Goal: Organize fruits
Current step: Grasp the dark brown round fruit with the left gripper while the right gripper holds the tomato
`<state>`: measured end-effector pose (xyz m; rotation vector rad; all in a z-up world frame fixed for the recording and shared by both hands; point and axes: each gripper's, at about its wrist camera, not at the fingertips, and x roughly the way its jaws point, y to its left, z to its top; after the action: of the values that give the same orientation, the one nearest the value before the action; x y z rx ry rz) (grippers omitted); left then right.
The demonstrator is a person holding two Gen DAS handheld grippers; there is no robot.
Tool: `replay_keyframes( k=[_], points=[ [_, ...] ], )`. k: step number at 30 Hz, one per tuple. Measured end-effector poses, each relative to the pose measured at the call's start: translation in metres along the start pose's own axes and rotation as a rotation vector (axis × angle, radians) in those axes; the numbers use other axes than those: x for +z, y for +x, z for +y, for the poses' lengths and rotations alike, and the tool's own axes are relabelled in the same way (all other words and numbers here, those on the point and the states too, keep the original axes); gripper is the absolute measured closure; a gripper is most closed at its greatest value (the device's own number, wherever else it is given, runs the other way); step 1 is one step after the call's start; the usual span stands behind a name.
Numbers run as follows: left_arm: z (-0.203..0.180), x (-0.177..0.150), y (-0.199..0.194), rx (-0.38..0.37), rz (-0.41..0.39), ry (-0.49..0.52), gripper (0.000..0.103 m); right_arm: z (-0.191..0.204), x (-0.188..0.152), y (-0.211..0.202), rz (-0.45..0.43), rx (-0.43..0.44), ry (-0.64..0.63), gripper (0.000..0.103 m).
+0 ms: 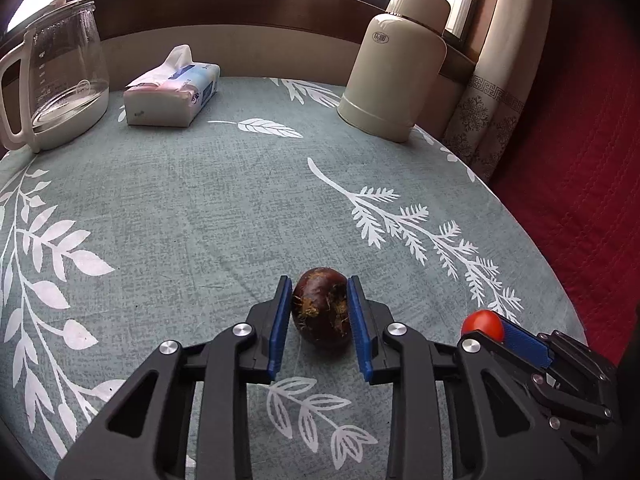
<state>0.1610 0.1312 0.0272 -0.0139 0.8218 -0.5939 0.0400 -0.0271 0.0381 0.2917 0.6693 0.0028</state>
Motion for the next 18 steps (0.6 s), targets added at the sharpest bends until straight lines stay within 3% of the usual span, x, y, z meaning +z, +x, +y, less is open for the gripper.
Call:
replay_keyframes(
  k=[9, 18],
  points=[
    [0.002, -0.004, -0.019, 0.054, -0.075, -0.020, 0.083, 0.000, 0.000, 0.000, -0.004, 0.005, 0.001, 0.075],
    [0.009, -0.008, -0.022, 0.043, -0.072, -0.052, 0.085, 0.000, 0.000, -0.002, -0.010, 0.006, 0.003, 0.075]
  ],
)
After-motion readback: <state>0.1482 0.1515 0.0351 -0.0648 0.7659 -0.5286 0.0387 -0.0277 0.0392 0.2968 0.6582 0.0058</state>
